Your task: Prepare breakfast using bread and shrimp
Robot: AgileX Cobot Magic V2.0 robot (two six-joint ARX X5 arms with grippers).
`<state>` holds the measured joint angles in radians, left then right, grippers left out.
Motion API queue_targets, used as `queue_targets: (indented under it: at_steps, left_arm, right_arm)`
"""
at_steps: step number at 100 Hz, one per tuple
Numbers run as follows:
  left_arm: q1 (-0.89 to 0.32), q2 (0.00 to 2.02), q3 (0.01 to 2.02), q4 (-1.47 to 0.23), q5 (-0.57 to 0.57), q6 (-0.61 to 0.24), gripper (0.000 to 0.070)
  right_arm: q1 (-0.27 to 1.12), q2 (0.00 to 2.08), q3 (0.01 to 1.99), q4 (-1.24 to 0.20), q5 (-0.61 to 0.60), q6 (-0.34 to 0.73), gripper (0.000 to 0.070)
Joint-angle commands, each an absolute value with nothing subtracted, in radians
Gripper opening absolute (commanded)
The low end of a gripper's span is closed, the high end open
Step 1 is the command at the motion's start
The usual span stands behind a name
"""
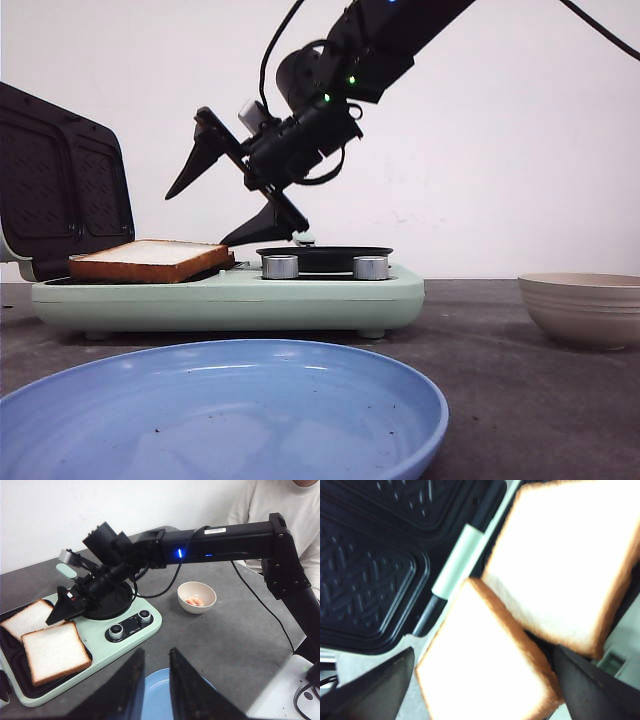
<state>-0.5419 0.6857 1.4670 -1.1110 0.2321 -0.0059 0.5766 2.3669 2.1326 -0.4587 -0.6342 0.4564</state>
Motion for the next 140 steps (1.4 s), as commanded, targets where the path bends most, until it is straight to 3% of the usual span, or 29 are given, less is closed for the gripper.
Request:
queue_targets:
  at_steps: [1,21,27,43,57,92,112,140]
  left_arm:
    - [-0.549,0.692,1.485,-1.100,0.229,0.007,0.0004]
    - [-0.549,0.692,1.485,-1.094,0.215,0.015,0.0004]
    - [-0.549,0.692,1.485,-1.085,0.183,0.015,0.0004]
    - [-0.549,0.691,1.485,-1.078,0.106,0.036,0.0004]
    - [-0.549,0.691,1.485,-1.079,0.084,0.049,0.0004]
    - [-0.549,0.667,1.485,-1.077,0.068,0.053,0.0004]
    - [-0.549,0.652,1.485,-1.077,0.067,0.063,0.0004]
    - [-0.551,0.623,1.485,-1.077,0.069,0.060,0.0004]
  right_arm:
    - [0.584,2.395,2.201,-0.490,-0.605,0.390,0.0569]
    - [0.584,2.395,2.377,-0.666,-0.473,0.258,0.0551]
    - [0.582,2.395,2.432,-0.717,-0.471,0.249,0.0441]
    - [0.580,2.391,2.557,-0.894,-0.506,0.178,0.0000]
    - [0.588,2.365,2.612,-1.020,-0.404,0.137,0.0000]
    - [0.620,2.135,2.612,-1.035,-0.165,0.115,0.0000]
    - [0.663,1.964,2.611,-1.129,-0.086,0.093,0.0000]
    - [0.787,1.759,2.611,-1.243,0.213,0.093,0.0000]
